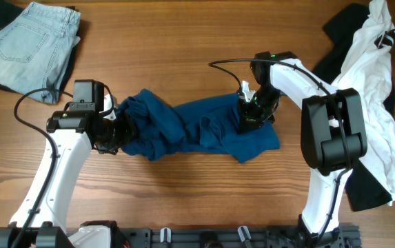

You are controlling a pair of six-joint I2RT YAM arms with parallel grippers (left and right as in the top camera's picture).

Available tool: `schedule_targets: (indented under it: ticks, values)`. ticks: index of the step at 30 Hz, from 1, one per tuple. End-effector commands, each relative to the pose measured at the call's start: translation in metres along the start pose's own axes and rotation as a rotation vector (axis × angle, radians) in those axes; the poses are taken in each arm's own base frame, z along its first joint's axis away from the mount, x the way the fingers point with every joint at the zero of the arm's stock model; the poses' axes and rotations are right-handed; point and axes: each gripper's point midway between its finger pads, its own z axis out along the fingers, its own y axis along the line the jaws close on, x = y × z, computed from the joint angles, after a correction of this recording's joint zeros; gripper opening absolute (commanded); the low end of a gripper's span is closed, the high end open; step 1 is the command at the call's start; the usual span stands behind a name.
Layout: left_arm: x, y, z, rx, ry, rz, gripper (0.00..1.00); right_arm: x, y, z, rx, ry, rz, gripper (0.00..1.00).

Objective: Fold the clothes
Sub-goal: 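Push both grippers toward center, bunching the teal shirt inward, then carry the left end rightward over the shirt toward the right gripper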

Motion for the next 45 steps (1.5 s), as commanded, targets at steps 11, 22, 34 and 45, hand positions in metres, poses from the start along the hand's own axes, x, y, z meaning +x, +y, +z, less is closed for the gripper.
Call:
schedule_targets:
  ticks: [11, 22, 34, 45]
  values:
    - [-0.018, -0.044, -0.025, 0.031, -0.111, 0.126, 0.04, -0.002, -0.008, 0.014, 0.014, 0.029, -0.005, 0.04]
    - [0.004, -0.119, -0.044, 0.136, -0.133, 0.306, 0.04, 0.000, -0.008, 0.014, 0.014, 0.036, -0.002, 0.04]
    - [0.063, -0.179, -0.018, 0.214, -0.048, 0.460, 0.04, 0.002, -0.008, 0.014, 0.015, 0.043, 0.009, 0.04]
    - [0.093, -0.193, 0.009, 0.204, 0.040, 0.525, 0.04, 0.002, -0.007, 0.014, 0.011, 0.043, 0.009, 0.04]
